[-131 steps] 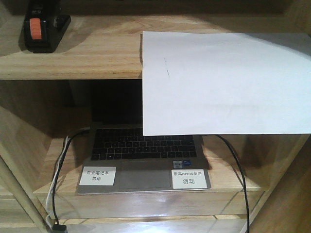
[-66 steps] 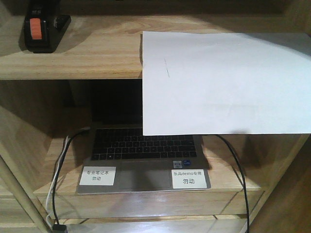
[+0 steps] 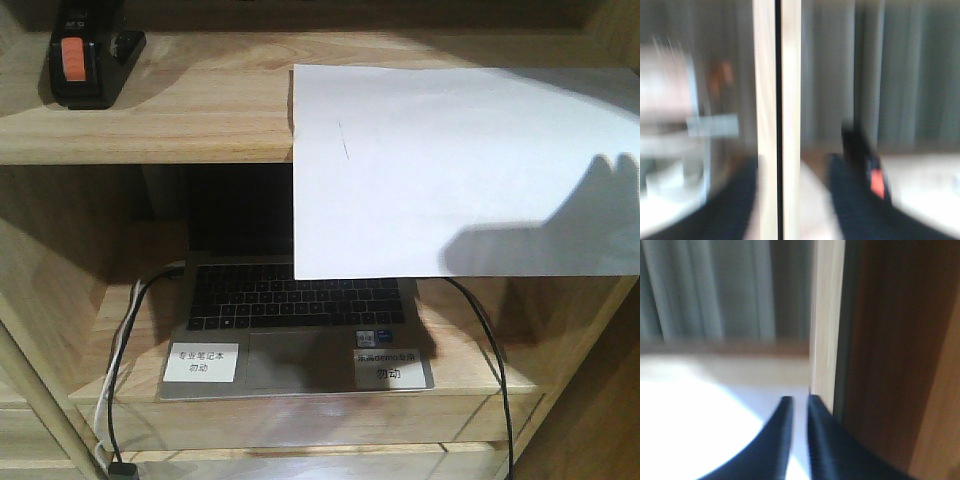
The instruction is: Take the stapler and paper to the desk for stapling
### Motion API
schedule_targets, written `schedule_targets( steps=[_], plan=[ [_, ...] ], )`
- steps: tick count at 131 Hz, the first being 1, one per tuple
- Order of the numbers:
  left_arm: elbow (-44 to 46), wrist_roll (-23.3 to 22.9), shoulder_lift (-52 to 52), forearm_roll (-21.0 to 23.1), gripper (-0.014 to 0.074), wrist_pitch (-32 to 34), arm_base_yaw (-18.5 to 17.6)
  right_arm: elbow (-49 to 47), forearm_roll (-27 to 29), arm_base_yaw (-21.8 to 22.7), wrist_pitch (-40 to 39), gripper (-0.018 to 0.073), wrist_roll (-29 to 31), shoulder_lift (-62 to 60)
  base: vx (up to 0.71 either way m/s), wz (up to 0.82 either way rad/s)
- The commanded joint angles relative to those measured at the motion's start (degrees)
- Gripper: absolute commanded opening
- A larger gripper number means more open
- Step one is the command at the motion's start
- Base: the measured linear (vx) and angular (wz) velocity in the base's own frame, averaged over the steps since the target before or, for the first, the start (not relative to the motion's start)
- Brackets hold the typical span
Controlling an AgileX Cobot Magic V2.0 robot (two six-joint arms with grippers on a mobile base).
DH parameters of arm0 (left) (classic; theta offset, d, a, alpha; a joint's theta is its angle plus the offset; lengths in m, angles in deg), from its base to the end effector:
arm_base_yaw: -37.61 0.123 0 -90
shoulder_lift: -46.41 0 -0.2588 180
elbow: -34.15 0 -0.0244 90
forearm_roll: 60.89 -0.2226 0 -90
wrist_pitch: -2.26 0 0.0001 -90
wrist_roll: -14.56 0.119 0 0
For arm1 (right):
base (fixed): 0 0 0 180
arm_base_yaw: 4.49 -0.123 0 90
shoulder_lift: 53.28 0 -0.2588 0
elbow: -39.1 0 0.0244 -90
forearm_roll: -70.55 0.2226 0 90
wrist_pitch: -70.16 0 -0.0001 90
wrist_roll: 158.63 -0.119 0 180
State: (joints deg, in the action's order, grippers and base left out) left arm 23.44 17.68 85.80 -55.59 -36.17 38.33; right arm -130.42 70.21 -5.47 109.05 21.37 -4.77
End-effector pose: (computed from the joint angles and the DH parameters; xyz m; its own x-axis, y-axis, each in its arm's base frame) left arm 0.0739 -0.0059 0.4519 0.0269 -0.0177 -0.9995 0.0453 0.9988 -0.0165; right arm 0.1246 0.0017 0.4360 -0.1370 -0.0070 -0.9905 -0.0140 0.9999 -0.0051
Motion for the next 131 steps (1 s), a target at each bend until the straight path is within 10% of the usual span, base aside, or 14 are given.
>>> schedule_targets(
  steps=[1, 31, 72, 131],
  plan=[
    [1.31, -0.45, 0.91, 0.28, 0.0602, 2.32, -0.04, -1.53, -0.2, 0.38, -3.63, 0.0258, 0.66, 0.44, 0.0, 0.0],
    [1.31, -0.68, 0.85, 0.28, 0.0727, 1.06, -0.04, -1.53, -0.2, 0.38, -3.63, 0.0732, 0.66, 0.44, 0.0, 0.0],
    [1.31, -0.62, 0.85, 0.28, 0.072, 1.11, -2.03, -1.53, -0.2, 0.38, -3.63, 0.0713, 0.6, 0.44, 0.0, 0.0],
    [1.31, -0.62, 5.68, 0.28, 0.0716, 1.74, -22.35, -1.53, -0.2, 0.38, -3.63, 0.0531, 0.49, 0.44, 0.0, 0.0]
  ],
)
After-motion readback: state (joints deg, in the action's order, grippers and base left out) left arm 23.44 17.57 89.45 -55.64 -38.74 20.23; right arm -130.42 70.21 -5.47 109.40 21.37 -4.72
